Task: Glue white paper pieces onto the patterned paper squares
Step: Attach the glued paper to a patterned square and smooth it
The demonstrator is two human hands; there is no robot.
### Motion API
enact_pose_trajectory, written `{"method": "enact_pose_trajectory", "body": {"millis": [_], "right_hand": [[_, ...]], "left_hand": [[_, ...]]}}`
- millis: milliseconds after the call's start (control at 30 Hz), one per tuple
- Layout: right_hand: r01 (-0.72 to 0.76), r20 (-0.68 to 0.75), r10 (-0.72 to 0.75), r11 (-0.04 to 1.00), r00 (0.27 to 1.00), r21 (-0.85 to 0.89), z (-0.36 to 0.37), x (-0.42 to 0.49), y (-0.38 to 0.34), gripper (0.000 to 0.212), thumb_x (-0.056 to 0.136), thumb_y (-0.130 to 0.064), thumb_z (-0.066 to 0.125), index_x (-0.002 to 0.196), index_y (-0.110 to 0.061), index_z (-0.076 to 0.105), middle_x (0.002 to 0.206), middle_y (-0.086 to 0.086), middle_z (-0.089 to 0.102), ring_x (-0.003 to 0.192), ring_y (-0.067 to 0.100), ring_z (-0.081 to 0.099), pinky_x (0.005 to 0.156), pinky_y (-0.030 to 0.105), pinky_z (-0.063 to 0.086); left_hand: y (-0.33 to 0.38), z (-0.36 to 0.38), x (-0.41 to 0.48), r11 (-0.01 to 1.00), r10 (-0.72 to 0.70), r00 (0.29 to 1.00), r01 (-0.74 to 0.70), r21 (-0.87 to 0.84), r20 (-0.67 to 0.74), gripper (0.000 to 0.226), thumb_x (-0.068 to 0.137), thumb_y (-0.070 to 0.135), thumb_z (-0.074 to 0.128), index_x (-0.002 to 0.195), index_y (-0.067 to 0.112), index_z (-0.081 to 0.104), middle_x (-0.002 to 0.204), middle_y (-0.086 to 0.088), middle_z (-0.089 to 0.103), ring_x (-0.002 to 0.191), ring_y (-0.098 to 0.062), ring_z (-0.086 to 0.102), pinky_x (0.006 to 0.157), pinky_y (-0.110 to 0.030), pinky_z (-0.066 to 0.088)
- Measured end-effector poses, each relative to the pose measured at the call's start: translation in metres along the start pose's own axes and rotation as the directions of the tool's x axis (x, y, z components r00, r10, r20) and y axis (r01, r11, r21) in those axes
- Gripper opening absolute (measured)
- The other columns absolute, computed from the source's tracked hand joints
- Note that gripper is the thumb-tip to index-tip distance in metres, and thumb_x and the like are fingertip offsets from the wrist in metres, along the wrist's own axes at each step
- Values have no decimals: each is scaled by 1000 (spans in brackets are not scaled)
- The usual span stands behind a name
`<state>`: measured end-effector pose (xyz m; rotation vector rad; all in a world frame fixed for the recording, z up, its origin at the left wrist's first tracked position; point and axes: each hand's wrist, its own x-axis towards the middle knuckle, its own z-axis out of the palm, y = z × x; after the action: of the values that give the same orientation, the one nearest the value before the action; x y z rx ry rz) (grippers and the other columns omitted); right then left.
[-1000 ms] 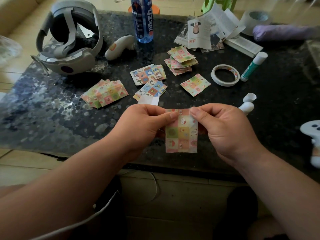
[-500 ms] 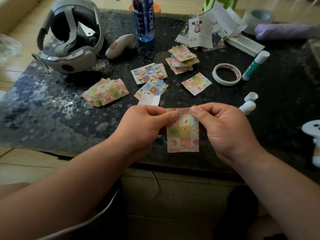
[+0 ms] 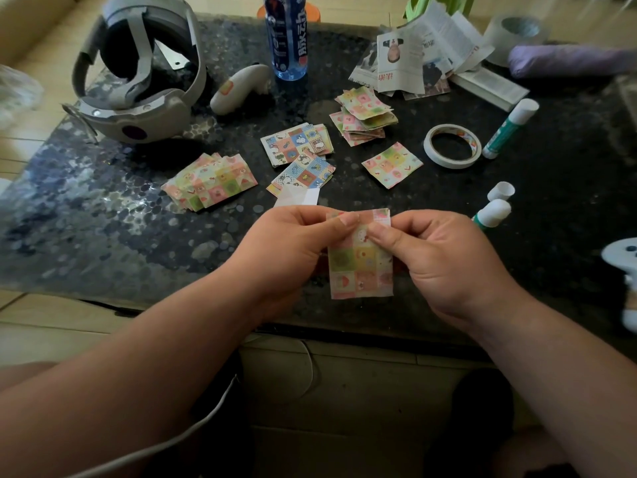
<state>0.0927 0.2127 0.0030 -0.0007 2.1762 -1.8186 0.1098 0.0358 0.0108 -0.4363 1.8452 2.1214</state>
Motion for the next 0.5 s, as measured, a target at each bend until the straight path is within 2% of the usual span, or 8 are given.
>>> {"method": "enact_pose_trajectory", "body": {"millis": [167,267,400,500], "right_hand": [[-90,64,83,988,995,128,5,-3,-1,10,91,-14,72,90,-5,77,88,13,79,87,27,78,79,44,63],[-122,117,110,987,987,107,6,-5,1,11,90,-13,72,88,-3,77,86,14,79,82,27,77,71,35,62],[-101,79,93,990,993,97,5,-4,0,10,93,-11,69,90,-5,76,87,12,79,84,26,78,76,37,63],[-157,98,145,979,985,133,5,-3,-2,12,93,-15,70,88,-4,75,84,14,78,73,22,75,61,30,57]], "left_hand": [[-2,3,0,998,19,998,-22,-57,-53,16,95,14,65,86,7,76,83,-13,75,75,-23,73,64,-36,61],[-1,2,1,994,-12,997,4,-113,-75,17,97,15,64,87,7,75,83,-14,75,71,-25,73,55,-34,59],[-4,1,2,993,-42,999,39,-114,-30,15,95,14,66,93,1,73,92,-17,77,81,-27,75,67,-36,62],[-7,0,4,997,10,999,-14,-77,-53,18,91,13,69,95,-5,72,93,-20,76,85,-30,75,77,-41,62]]}}
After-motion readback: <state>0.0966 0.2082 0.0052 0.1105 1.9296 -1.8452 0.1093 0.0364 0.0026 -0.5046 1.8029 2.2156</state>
